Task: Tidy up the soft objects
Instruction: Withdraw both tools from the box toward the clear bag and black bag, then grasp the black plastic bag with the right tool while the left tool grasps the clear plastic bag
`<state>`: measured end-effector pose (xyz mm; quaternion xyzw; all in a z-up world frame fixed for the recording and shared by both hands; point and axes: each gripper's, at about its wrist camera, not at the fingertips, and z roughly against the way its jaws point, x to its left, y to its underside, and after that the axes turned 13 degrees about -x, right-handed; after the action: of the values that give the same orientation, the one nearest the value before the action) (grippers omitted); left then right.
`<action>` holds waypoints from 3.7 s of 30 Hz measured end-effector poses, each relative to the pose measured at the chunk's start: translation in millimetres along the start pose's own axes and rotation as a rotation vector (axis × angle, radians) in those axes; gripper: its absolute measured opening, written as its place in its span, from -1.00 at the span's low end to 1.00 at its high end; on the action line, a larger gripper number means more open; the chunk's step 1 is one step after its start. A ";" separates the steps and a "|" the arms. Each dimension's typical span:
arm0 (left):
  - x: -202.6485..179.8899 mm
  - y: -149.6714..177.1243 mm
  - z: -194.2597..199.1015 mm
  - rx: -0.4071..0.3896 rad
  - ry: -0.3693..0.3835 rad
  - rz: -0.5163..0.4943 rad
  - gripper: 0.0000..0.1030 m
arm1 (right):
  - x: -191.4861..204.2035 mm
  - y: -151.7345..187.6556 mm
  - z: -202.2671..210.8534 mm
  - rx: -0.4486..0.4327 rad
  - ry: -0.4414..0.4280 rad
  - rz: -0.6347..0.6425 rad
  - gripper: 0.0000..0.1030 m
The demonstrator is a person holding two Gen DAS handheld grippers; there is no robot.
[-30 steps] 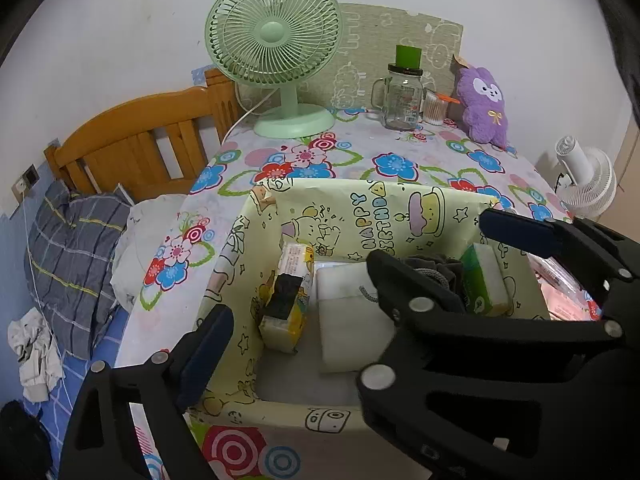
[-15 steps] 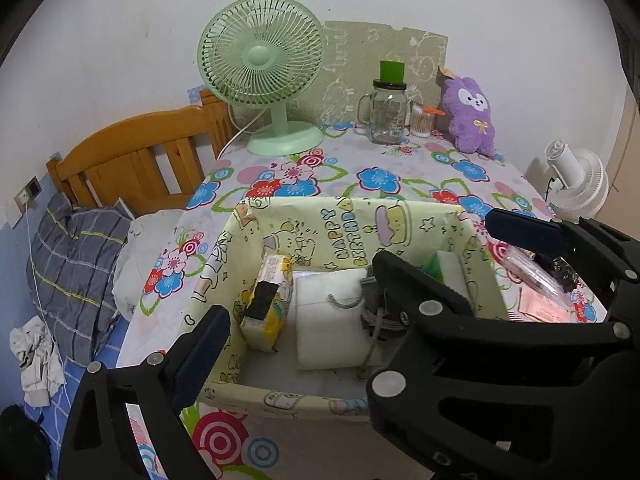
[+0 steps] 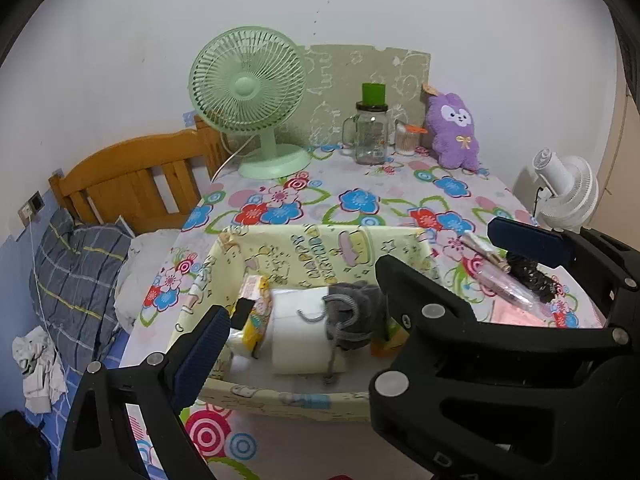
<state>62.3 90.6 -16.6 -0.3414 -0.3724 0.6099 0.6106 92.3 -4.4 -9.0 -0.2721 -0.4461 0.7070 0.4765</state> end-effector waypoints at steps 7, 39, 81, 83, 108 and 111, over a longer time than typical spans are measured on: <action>-18.9 -6.3 9.7 -0.029 0.015 -0.012 0.87 | -15.5 -1.9 19.0 -0.030 0.029 -0.008 0.69; -109.0 -11.5 35.2 -0.134 0.102 -0.025 0.87 | -95.8 14.5 95.2 -0.161 0.172 -0.053 1.00; -182.6 49.4 -18.8 -0.027 0.155 0.004 0.87 | -183.8 98.2 78.2 -0.069 0.215 -0.185 0.99; -183.0 52.3 -23.4 -0.018 0.146 0.008 0.87 | -185.1 101.6 72.4 -0.060 0.212 -0.181 0.99; -198.0 40.5 -85.2 0.038 0.100 0.019 0.79 | -216.1 95.8 14.9 0.012 0.198 -0.192 0.88; -199.3 36.9 -91.0 0.041 0.095 0.026 0.79 | -221.5 92.1 7.0 0.018 0.195 -0.190 0.88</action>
<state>127.7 -104.3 -100.9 -0.3622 -0.3258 0.6084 0.6265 135.1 -223.6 -96.7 -0.2917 -0.4152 0.6328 0.5849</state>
